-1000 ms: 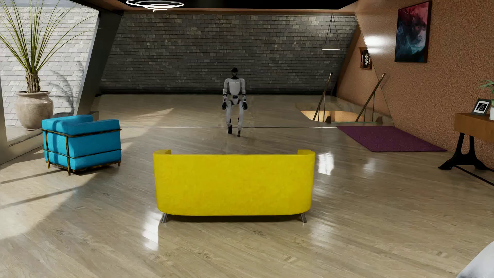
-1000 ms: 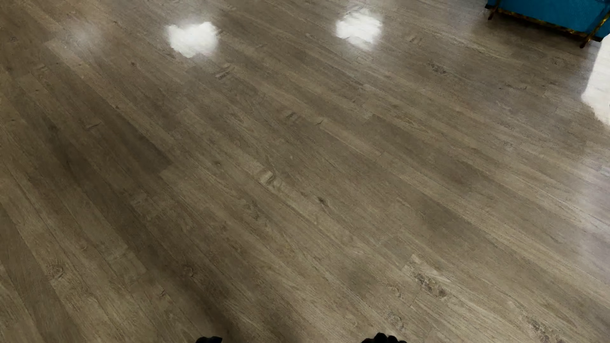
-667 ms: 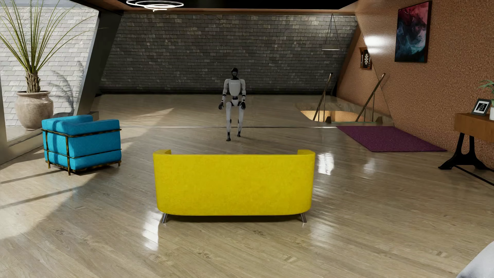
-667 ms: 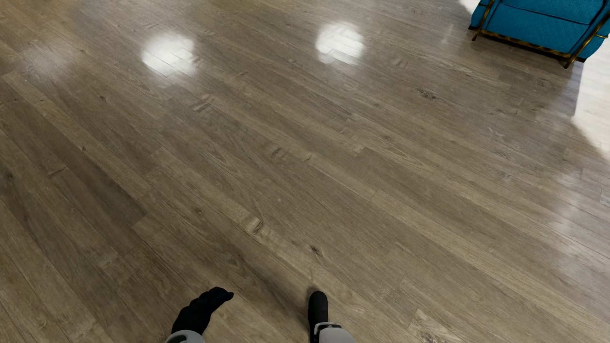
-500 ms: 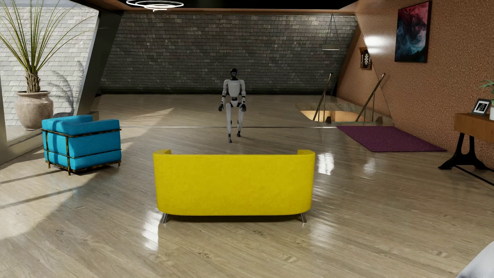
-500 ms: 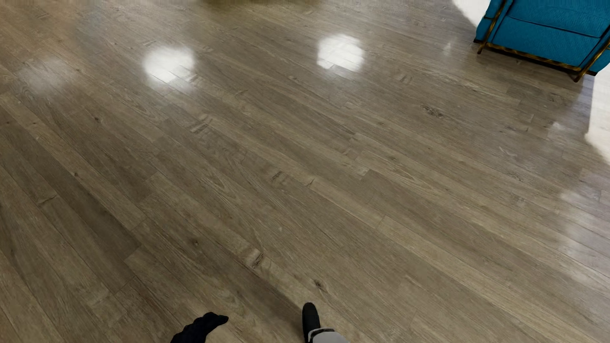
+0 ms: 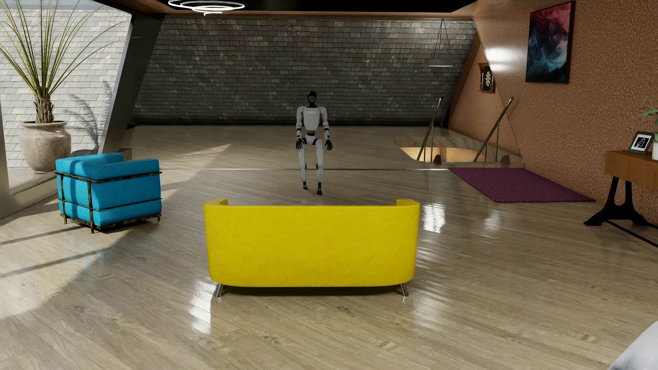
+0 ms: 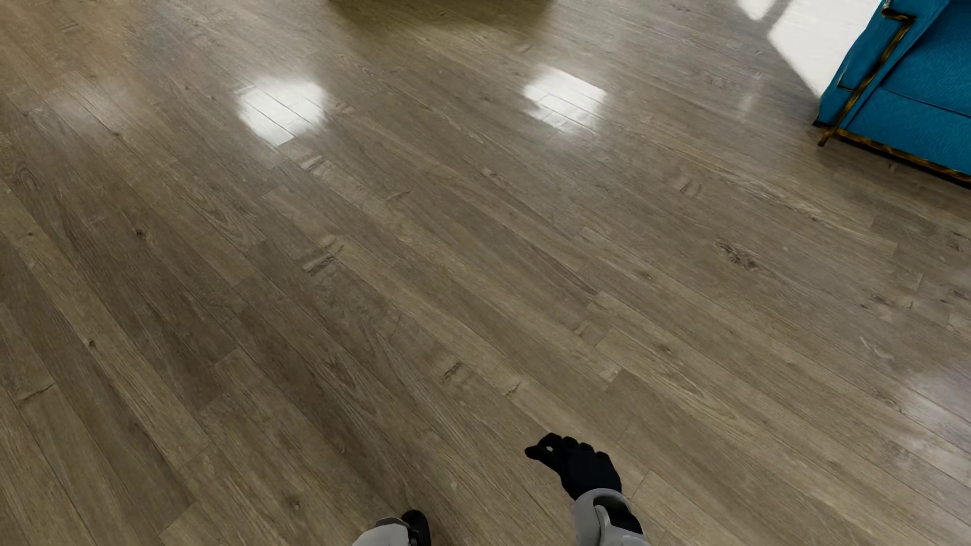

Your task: Move towards sofa

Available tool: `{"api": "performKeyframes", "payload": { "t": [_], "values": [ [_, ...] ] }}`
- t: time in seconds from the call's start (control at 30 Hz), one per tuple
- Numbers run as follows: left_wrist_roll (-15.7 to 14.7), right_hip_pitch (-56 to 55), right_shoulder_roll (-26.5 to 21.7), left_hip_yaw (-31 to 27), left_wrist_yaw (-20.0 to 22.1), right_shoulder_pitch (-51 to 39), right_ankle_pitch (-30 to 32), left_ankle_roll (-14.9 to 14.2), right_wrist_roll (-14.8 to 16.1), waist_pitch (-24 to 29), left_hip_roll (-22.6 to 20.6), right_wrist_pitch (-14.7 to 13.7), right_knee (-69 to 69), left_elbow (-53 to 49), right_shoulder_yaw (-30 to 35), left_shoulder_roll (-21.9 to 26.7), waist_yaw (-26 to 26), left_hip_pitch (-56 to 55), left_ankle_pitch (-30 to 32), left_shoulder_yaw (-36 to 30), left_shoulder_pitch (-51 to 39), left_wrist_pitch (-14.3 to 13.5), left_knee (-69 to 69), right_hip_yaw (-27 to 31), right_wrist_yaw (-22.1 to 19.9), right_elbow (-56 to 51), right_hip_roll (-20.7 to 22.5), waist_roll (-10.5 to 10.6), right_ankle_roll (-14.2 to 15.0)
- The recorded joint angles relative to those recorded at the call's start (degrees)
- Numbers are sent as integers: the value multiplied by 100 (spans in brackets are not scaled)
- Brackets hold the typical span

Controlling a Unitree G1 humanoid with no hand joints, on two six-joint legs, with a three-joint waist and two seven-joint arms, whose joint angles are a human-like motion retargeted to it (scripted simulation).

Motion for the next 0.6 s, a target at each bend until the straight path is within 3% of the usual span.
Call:
{"api": "performKeyframes", "payload": {
  "t": [0.07, 0.1, 0.13, 0.2, 0.27, 0.3, 0.37, 0.43, 0.53, 0.6],
  "values": [
    [291, 489, 33, 141, -280, -194, -123, -284, 117, -58, -153, -58, -286, 205, 225, 87, 104, 94, 266, -222, -75, -27, -1889, 137, -35, -92, -43, -29, -3],
    [415, 720, 64, 27, -309, -266, -192, -580, 134, -78, -215, -65, -314, 284, 360, 111, 151, 29, 222, -236, -65, -35, -2259, 201, -45, -91, -37, -47, 6],
    [458, 936, 79, -178, -243, -306, -257, -670, 127, -99, -299, -50, -309, 354, 478, 72, 192, 11, 220, -176, -41, -35, -2326, 257, -42, -78, -53, -65, 23],
    [360, 1317, 79, -328, -41, -246, -211, -114, 114, -144, -468, 38, -150, 557, 597, -125, 249, -45, 897, 53, -3, 15, -1694, 324, 0, -45, -172, -120, 94],
    [360, 1488, 67, -175, 7, 17, 322, 245, 141, -204, -592, 256, 378, 867, 532, -279, 281, -48, 1211, 214, -34, 148, -832, 288, 10, 48, -376, -237, 227],
    [392, 1418, 39, -88, 23, 185, 790, 433, 165, -224, -722, 401, 865, 1017, 472, -359, 289, 32, 958, 265, -74, 195, -545, 264, 37, 136, -526, -327, 283],
    [416, 785, -120, 181, 108, 411, 2083, 632, 106, -227, -1005, 603, 2487, 1210, 558, -513, 302, 404, 472, 328, -179, 149, -384, 231, 219, 358, -962, -535, 919],
    [441, -221, -418, 469, 167, 574, 3051, 705, -35, -192, -1278, 569, 4166, 1274, 799, -583, 294, 840, 84, 302, -363, 24, -420, 277, 460, 382, -1379, -750, 1326],
    [512, -1579, -759, 581, 238, 1170, 2205, 822, 362, -111, -1651, 500, 5125, 1356, 480, -565, 199, 1562, -412, 161, -808, -155, -549, 408, 446, -131, -1438, -953, 1145],
    [579, -2277, -794, 522, 234, 1567, 1342, 863, 633, -75, -1838, 633, 4628, 1335, 146, -543, 82, 2084, -705, 15, -1136, -286, -690, 507, 310, -455, -1336, -1009, 834]
  ]
}}
